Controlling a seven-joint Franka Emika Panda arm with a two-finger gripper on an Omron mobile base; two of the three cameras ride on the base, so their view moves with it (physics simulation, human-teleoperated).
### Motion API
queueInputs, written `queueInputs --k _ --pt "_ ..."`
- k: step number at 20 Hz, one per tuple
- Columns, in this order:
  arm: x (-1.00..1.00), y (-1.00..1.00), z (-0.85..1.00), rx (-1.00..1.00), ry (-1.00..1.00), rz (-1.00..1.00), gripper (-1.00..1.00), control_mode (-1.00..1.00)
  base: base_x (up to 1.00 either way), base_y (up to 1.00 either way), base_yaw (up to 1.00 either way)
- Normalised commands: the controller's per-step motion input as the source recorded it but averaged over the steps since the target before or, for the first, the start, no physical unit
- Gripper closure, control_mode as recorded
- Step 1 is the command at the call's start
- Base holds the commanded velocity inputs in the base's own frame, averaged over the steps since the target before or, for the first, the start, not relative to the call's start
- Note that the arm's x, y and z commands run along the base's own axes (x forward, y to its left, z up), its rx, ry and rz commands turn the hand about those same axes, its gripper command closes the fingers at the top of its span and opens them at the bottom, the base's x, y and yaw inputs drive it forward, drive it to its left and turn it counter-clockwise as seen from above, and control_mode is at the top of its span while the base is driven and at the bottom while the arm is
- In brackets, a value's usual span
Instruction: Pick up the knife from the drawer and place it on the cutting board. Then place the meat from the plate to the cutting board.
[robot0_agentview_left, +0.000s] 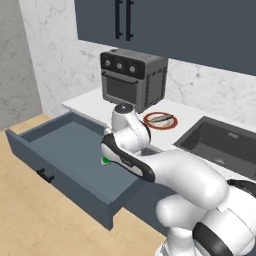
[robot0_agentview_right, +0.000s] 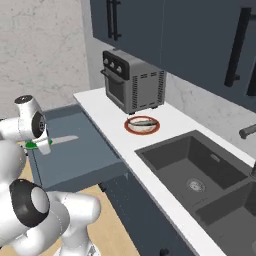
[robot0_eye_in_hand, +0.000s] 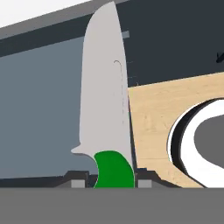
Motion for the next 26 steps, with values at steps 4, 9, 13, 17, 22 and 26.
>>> queueInputs --k 4,9,13,17,22,26 --pt "0.0 0.0 0.0 0.0 0.0 0.0 1.0 1.0 -0.94 0.0 -0.09" --pt "0.0 0.0 0.0 0.0 0.0 0.0 1.0 1.0 -0.72 -0.11 -0.39" --pt "0.0 0.0 0.0 0.0 0.0 0.0 1.0 1.0 -0.5 -0.14 -0.59" --pt "0.0 0.0 0.0 0.0 0.0 0.0 1.0 1.0 -0.53 -0.19 -0.6" --pt "0.0 0.0 0.0 0.0 0.0 0.0 1.0 1.0 -0.56 -0.27 -0.57" --pt "0.0 0.0 0.0 0.0 0.0 0.0 1.0 1.0 -0.44 -0.39 -0.54"
